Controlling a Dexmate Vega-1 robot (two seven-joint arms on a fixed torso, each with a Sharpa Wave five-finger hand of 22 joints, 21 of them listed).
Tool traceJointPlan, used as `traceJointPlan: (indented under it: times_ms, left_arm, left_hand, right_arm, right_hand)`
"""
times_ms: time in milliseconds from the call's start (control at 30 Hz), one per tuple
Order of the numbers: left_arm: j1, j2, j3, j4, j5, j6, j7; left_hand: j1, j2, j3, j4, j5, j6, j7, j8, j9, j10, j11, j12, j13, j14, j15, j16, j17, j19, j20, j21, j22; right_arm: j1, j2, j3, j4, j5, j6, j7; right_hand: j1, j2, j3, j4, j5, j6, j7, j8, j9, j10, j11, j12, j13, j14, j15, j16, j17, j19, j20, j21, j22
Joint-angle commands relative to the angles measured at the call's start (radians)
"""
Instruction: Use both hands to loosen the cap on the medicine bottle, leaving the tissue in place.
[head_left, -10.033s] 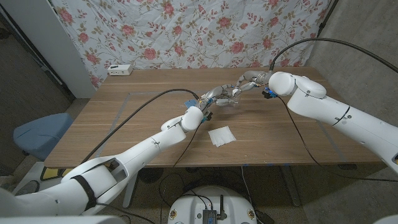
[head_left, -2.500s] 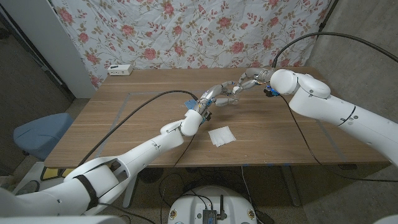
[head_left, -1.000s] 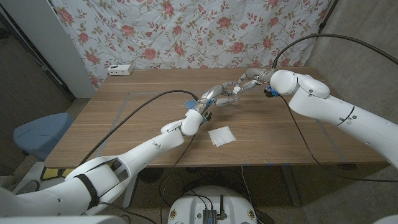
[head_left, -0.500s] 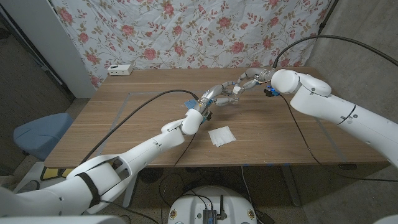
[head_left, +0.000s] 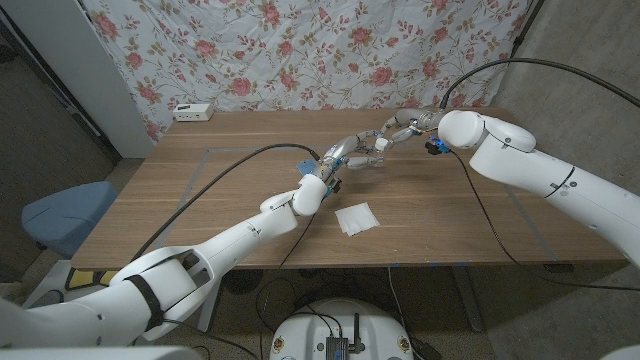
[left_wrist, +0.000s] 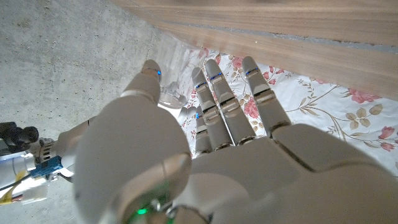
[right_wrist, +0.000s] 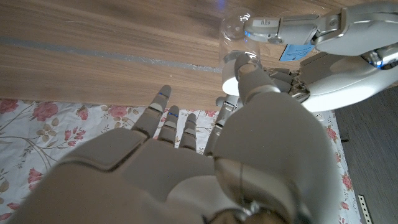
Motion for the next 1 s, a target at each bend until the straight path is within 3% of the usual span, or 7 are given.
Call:
traceJointPlan:
  times_ms: [33,633,667,767,1000]
  left_arm:
    - [-0.007,-0.007,0.005,0.011,-0.002,0.0,-0.002]
    - [-0.008,-0.015,0.012,0.013,-0.004,0.011,0.0]
    - [-0.008,-0.014,0.012,0.012,-0.004,0.012,0.0]
    - [-0.005,-0.013,0.012,0.005,-0.003,0.017,0.001]
    - [0.007,-0.005,0.01,-0.023,0.002,0.037,0.003]
  left_hand:
    - [0.004,0.012,0.012,0.001,0.008,0.0,-0.007,-0.002,0.002,0.051,-0.042,0.004,0.005,0.012,-0.078,-0.002,0.001,-0.008,0.0,0.002,0.003]
    - [0.0,0.013,0.016,0.002,0.008,0.0,-0.011,-0.002,0.002,0.055,-0.042,0.005,0.005,0.014,-0.078,-0.002,0.002,-0.009,0.001,0.002,0.003]
    - [-0.001,0.014,0.016,0.002,0.008,0.0,-0.011,-0.002,0.002,0.056,-0.041,0.005,0.005,0.015,-0.077,-0.002,0.002,-0.009,0.001,0.002,0.003]
    - [-0.001,0.013,0.016,0.002,0.008,-0.001,-0.012,-0.002,0.002,0.057,-0.04,0.006,0.005,0.014,-0.078,-0.002,0.002,-0.009,0.001,0.002,0.003]
    - [-0.003,0.014,0.018,0.002,0.008,0.001,-0.012,-0.002,0.002,0.058,-0.042,0.006,0.005,0.016,-0.077,-0.002,0.002,-0.009,0.0,0.002,0.003]
  right_arm:
    - [0.005,-0.006,0.012,0.022,0.041,0.033,0.015]
    - [0.004,-0.02,0.028,0.039,0.096,0.062,0.035]
    - [0.004,-0.021,0.031,0.041,0.104,0.068,0.04]
    - [0.006,-0.022,0.031,0.044,0.112,0.073,0.044]
    - [0.007,-0.032,0.034,0.039,0.124,0.077,0.054]
  right_hand:
    - [0.018,0.011,0.011,-0.001,0.006,0.033,-0.039,0.007,0.004,0.002,-0.011,-0.005,0.003,0.003,-0.008,-0.002,0.002,-0.003,-0.01,-0.005,0.003]
    - [0.046,0.034,0.022,0.0,0.01,0.047,-0.044,0.006,-0.001,-0.005,-0.027,-0.006,0.002,-0.015,-0.017,-0.007,0.002,-0.015,-0.017,-0.008,0.003]
    - [0.054,0.042,0.025,0.0,0.012,0.045,-0.045,0.003,-0.004,-0.009,-0.041,-0.007,0.002,-0.018,-0.018,-0.007,0.003,-0.017,-0.018,-0.008,0.003]
    - [0.06,0.045,0.026,0.0,0.013,0.041,-0.044,-0.002,-0.006,-0.019,-0.052,-0.01,0.002,-0.022,-0.021,-0.007,0.003,-0.022,-0.021,-0.009,0.003]
    - [0.069,0.052,0.027,0.001,0.017,0.027,-0.044,-0.013,-0.011,-0.032,-0.054,-0.013,0.002,-0.034,-0.018,-0.01,0.003,-0.032,-0.022,-0.01,0.003]
